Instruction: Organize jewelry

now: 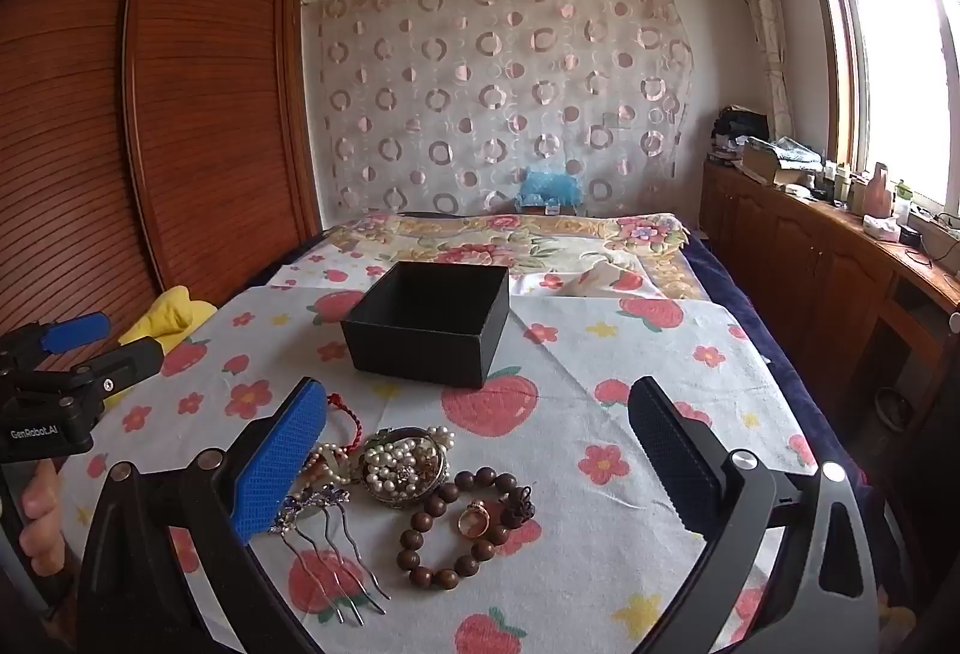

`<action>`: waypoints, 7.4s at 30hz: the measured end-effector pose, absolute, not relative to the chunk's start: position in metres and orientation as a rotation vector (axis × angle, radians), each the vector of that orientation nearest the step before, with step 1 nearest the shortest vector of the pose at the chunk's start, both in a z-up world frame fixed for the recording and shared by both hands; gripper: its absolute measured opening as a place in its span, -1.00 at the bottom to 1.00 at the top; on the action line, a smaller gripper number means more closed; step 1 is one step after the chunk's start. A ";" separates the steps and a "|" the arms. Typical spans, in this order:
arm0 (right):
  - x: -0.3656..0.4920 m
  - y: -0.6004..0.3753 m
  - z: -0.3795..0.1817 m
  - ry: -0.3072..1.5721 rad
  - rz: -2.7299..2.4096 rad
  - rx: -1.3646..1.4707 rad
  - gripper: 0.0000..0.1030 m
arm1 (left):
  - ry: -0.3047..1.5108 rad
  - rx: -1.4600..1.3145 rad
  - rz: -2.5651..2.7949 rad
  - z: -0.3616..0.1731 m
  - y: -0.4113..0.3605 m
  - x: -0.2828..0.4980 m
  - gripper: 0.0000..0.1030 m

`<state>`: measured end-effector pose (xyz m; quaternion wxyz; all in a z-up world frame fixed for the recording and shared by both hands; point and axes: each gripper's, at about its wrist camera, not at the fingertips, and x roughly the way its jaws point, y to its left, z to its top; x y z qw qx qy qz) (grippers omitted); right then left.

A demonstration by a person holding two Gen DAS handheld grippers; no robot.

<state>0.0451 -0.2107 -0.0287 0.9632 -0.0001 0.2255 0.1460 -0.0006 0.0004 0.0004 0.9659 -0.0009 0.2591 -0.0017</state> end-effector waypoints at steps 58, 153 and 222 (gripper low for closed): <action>0.043 -0.210 -0.028 0.446 0.300 0.006 0.96 | 0.516 0.002 -0.006 0.003 0.000 -0.003 0.87; 0.140 -0.161 -0.107 0.805 0.607 -0.136 -0.90 | 0.938 0.062 -0.335 -0.091 -0.015 0.148 -0.26; 0.257 -0.142 -0.071 0.697 0.504 -0.218 -0.84 | 0.728 0.076 -0.212 0.001 -0.018 0.181 -0.21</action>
